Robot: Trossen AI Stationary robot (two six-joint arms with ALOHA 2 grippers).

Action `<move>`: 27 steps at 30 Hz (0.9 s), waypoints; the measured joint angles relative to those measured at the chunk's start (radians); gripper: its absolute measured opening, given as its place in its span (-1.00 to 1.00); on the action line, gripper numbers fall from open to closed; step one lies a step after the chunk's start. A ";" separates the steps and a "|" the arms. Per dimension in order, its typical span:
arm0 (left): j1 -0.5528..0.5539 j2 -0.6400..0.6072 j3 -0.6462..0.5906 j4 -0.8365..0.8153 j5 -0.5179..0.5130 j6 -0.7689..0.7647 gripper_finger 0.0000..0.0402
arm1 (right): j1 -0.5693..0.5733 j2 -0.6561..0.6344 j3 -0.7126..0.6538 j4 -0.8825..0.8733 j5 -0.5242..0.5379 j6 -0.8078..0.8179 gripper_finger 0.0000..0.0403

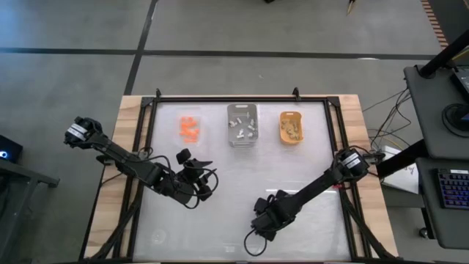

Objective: Sort Halloween decoration
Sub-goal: Put the white skeleton toy into the gray bin

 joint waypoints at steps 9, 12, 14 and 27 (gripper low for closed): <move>0.000 0.000 0.000 0.000 0.000 0.002 -0.38 | -0.006 0.025 0.003 0.009 -0.007 -0.012 -0.49; 0.000 0.000 0.000 0.000 0.000 0.003 -0.38 | -0.007 0.020 0.002 0.010 -0.008 -0.019 -0.78; 0.000 0.000 0.000 0.000 0.000 0.004 -0.38 | -0.010 0.016 0.004 0.006 -0.009 -0.037 -0.89; -0.020 0.000 0.000 0.005 -0.003 -0.003 -0.38 | -0.126 -0.167 0.002 -0.108 0.249 -0.209 -0.93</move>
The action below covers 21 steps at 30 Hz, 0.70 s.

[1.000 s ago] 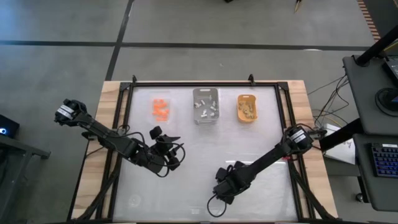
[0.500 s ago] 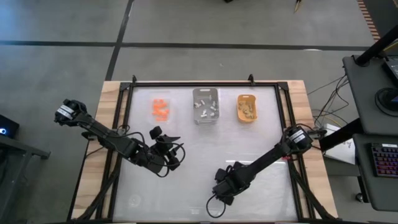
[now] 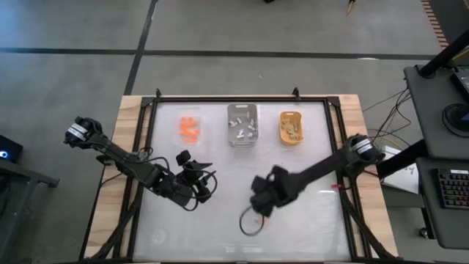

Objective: Sort Halloween decoration
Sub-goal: Put the white skeleton toy into the gray bin

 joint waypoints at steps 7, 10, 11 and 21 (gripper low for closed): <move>-0.007 0.000 0.000 0.004 -0.008 -0.007 -0.38 | -0.158 -0.126 -0.005 0.146 0.369 -0.293 -0.94; -0.007 0.000 -0.001 0.004 -0.008 -0.013 -0.38 | -0.257 -0.147 -0.006 0.267 0.407 -0.440 -0.94; -0.007 0.000 -0.001 0.004 -0.008 -0.015 -0.38 | -0.291 -0.152 -0.006 0.312 0.402 -0.487 -0.94; -0.016 0.000 -0.002 0.002 -0.008 -0.019 -0.38 | -0.598 -0.112 -0.075 0.772 0.086 -0.816 -0.94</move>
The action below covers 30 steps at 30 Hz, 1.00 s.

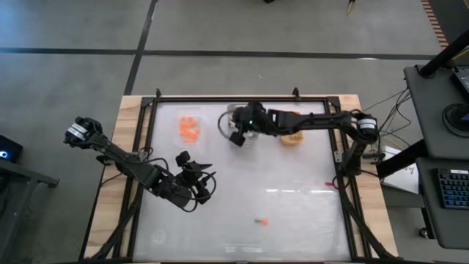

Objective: Sort Halloween decoration
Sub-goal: Put the white skeleton toy into the gray bin, then put the cream white skull toy into the yellow bin

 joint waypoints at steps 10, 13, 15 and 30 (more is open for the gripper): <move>-0.003 0.000 0.000 -0.001 0.000 0.000 -0.38 | -0.119 0.002 -0.376 0.576 -0.078 -0.093 -0.94; -0.002 0.000 0.000 -0.001 0.000 0.000 -0.38 | -0.142 0.002 -0.428 0.594 -0.074 -0.029 -0.92; -0.002 0.000 0.000 -0.001 -0.001 0.000 -0.38 | -0.149 0.000 -0.445 0.589 -0.074 -0.013 -0.85; -0.003 0.101 0.011 0.065 0.000 0.008 -0.38 | -0.137 -0.061 -0.321 0.269 -0.084 0.038 -0.05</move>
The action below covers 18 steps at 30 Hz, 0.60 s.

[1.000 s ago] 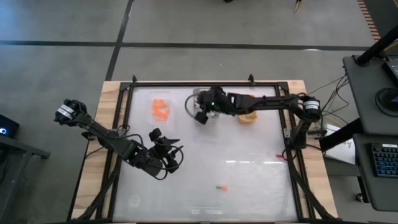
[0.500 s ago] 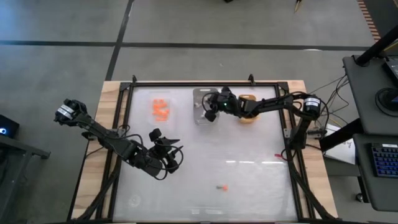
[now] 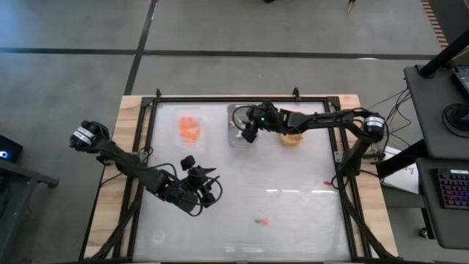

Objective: Sort Halloween decoration
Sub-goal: Put the cream white skull toy into the yellow bin

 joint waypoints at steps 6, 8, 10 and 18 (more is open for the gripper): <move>-0.002 0.080 0.044 0.004 0.058 0.000 -0.38 | 0.089 -0.149 0.002 -0.184 -0.081 0.055 -0.03; -0.007 0.108 0.061 0.004 0.062 0.001 -0.38 | 0.141 -0.217 -0.029 -0.214 -0.083 0.067 -0.04; -0.015 0.137 0.078 0.005 0.062 0.015 -0.38 | 0.202 -0.288 -0.070 -0.207 -0.084 0.086 -0.05; -0.044 0.268 0.146 0.139 0.103 0.197 -0.38 | 0.460 -0.463 -0.196 -0.199 -0.003 0.217 -0.07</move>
